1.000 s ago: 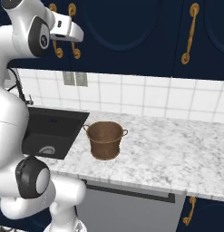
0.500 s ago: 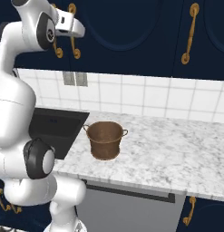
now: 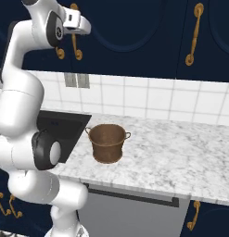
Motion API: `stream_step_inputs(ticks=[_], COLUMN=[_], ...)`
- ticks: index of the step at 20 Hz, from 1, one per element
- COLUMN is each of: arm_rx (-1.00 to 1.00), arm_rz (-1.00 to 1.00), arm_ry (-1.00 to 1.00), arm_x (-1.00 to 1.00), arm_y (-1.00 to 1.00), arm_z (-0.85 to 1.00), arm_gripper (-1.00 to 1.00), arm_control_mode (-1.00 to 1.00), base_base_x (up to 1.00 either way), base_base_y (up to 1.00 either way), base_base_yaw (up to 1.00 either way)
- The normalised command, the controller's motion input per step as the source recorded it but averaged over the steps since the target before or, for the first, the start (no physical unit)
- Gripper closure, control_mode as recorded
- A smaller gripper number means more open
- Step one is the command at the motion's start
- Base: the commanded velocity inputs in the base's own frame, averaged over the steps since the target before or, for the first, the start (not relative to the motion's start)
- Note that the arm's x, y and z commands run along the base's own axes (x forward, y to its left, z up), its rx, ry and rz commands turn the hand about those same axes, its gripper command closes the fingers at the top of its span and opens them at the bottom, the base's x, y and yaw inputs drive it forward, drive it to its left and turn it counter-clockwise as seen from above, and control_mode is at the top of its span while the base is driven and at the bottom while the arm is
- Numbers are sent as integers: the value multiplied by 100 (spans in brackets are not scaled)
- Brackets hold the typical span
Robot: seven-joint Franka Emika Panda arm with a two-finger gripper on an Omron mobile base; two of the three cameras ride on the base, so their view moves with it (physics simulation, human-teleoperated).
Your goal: Open the cabinet, pick up the bread from the cabinet and place it in the basket. Then move the basket to the dining counter.
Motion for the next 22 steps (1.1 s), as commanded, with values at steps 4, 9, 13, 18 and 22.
stream_step_inputs(ticks=[4, 9, 13, 18, 22], arm_rx=[0, 0, 0, 0, 0], arm_rz=[4, 3, 3, 1, 0], arm_ry=[-2, -17, -7, 0, 0], arm_x=[42, 33, 25, 26, 6], arm_y=[-3, -6, -2, 0, 0], arm_z=[-11, -39, -11, 0, 0], arm_gripper=[-100, -100, -100, 100, 100], arm_control_mode=[-100, -100, -100, -100, -100], base_base_x=[0, 0, 0, 0, 0], base_base_y=[0, 0, 0, 0, 0], base_base_yaw=[0, 0, 0, 0, 0])
